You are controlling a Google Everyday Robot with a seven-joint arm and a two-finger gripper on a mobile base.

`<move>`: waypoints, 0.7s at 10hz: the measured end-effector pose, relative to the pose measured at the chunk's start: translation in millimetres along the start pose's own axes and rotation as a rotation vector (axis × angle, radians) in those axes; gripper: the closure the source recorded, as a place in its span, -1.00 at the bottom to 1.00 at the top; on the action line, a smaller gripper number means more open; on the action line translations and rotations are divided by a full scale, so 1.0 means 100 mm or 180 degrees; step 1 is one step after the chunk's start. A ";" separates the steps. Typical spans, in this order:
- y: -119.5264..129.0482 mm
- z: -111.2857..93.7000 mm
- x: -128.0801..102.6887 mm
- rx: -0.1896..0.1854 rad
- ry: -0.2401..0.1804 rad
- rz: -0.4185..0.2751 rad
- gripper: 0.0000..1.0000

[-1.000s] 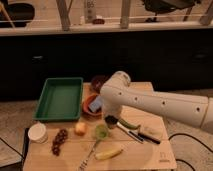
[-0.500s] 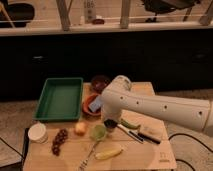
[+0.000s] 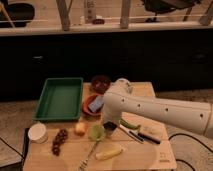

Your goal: Stack cups on top of each other

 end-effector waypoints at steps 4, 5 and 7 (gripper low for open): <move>0.11 -0.21 0.05 -0.0082 0.0033 -0.0183 1.00; 0.14 -0.26 0.06 -0.0091 0.0043 -0.0231 1.00; 0.24 -0.35 0.07 -0.0143 0.0051 -0.0294 1.00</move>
